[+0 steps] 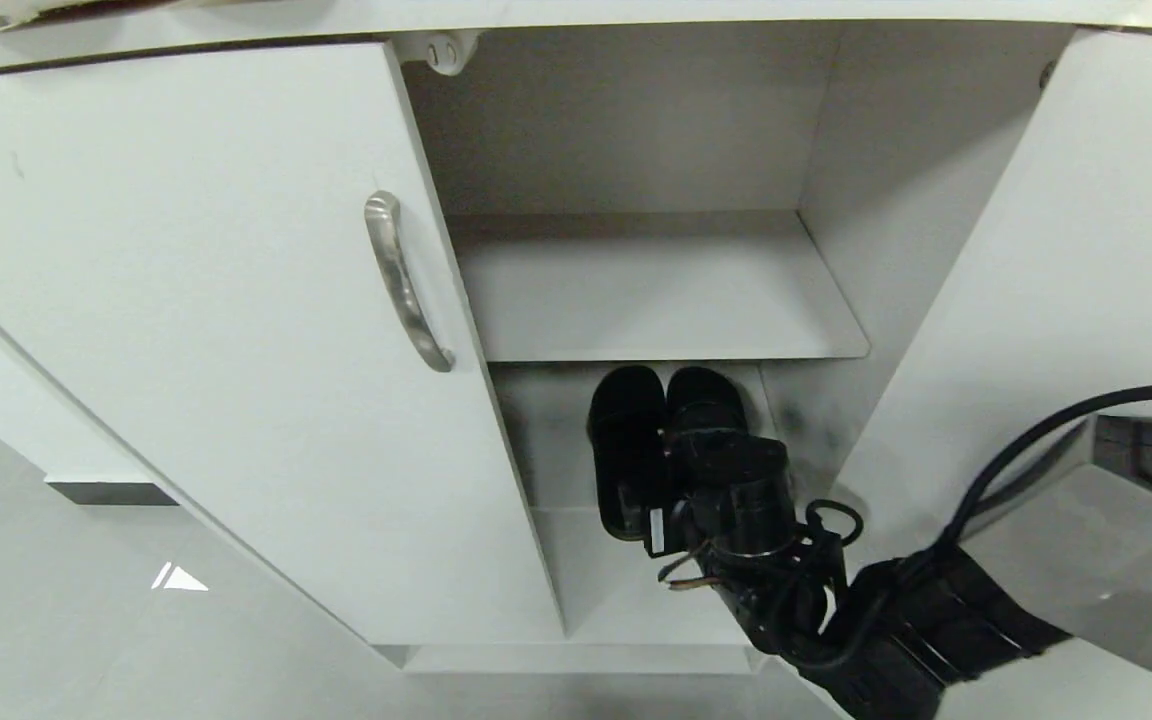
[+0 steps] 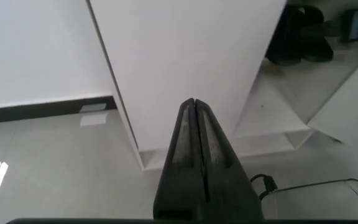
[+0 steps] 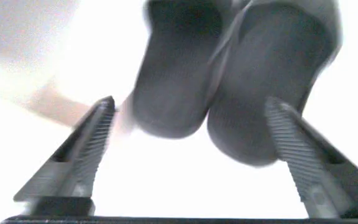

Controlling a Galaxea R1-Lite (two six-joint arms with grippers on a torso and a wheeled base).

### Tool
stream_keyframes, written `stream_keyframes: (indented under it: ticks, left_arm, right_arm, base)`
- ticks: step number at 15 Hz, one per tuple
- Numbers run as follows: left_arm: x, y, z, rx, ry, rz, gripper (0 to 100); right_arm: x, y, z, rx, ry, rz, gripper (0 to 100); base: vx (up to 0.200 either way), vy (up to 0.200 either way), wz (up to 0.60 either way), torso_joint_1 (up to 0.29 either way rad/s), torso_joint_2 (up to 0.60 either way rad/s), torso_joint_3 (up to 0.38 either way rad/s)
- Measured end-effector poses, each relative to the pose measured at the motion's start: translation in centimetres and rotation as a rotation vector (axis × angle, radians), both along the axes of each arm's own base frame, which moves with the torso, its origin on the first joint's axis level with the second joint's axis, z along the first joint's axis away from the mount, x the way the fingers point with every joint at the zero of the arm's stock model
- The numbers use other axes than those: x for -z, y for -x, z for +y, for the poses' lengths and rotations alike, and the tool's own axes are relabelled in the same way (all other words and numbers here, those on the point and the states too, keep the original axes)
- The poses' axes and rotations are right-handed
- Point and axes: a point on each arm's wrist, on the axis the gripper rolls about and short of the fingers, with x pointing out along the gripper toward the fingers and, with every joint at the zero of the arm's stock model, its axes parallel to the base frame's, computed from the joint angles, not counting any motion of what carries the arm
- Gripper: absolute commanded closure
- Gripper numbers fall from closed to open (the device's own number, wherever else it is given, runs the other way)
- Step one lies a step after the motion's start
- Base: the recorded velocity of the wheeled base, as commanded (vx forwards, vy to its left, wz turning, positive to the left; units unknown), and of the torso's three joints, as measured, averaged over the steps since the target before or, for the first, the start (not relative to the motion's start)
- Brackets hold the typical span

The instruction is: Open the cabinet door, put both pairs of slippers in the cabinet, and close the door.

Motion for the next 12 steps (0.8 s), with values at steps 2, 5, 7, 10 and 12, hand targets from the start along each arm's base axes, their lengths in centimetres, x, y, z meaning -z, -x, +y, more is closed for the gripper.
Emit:
stream_keyframes:
  ticks: [2,5,7,10,12]
  left_arm:
    - [0.0,0.0,0.0,0.0,0.0,0.0,100]
    - [0.0,0.0,0.0,0.0,0.0,0.0,100]
    - [0.0,0.0,0.0,0.0,0.0,0.0,100]
    - [0.0,0.0,0.0,0.0,0.014,0.002,100]
    - [0.0,0.0,0.0,0.0,0.019,0.003,100]
  right_arm:
    - [-0.6,2.7,-1.2,-0.094,-0.027,0.047,100]
    - [-1.5,4.9,-2.1,-0.209,-0.067,0.061,100]
    - [-2.0,6.3,-2.5,-0.288,-0.088,0.064,100]
    - [-3.1,7.7,-3.5,-0.393,-0.119,0.07,100]
    - [-4.0,8.3,-4.3,-0.419,-0.138,0.057,100]
  base:
    - [-0.2,0.0,0.0,0.0,0.0,0.005]
    - [-0.2,0.0,0.0,0.001,0.0,0.002]
    - [-0.2,0.0,0.0,0.0,0.0,0.005]
    - [0.0,0.0,0.0,0.0,0.0,0.0]
    - [0.0,0.0,0.0,0.0,0.0,0.0]
